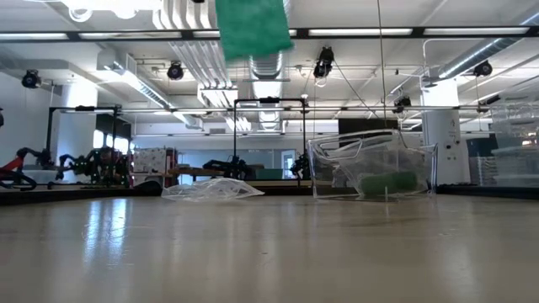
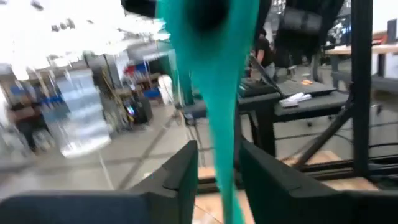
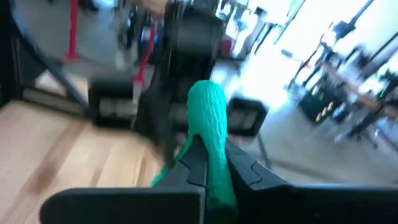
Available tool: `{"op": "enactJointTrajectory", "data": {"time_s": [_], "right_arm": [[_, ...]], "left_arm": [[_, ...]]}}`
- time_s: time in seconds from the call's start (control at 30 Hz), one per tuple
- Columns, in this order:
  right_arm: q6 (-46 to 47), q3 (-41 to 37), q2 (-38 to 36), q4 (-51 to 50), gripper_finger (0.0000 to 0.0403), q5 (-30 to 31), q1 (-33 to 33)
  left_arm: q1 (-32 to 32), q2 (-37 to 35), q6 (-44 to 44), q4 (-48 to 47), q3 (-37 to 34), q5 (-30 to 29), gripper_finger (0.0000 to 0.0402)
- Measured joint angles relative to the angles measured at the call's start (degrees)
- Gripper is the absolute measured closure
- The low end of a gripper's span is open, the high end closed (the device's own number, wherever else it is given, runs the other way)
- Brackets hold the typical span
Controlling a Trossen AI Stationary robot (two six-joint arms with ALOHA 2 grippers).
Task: Roll bandage
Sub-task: Roll the dark green bandage
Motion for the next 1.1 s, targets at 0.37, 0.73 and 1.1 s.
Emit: {"op": "enactJointTrajectory", "data": {"time_s": [0.37,0.73,1.1], "right_arm": [[-0.29,-3.10,-0.83,8.42,0.0395,-0.30,0.24],[-6.45,-4.15,-1.12,13.04,0.0395,4.01,0.24],[-9.08,-3.88,-1.38,15.75,0.0395,4.72,0.24]], "left_arm": [[-0.06,3.16,-16.99,0.83,-0.48,3.79,0.0247],[-0.31,6.31,-17.74,0.40,-1.12,4.57,0.0395],[-1.16,6.13,-17.72,1.55,-5.00,4.59,0.0400]]}}
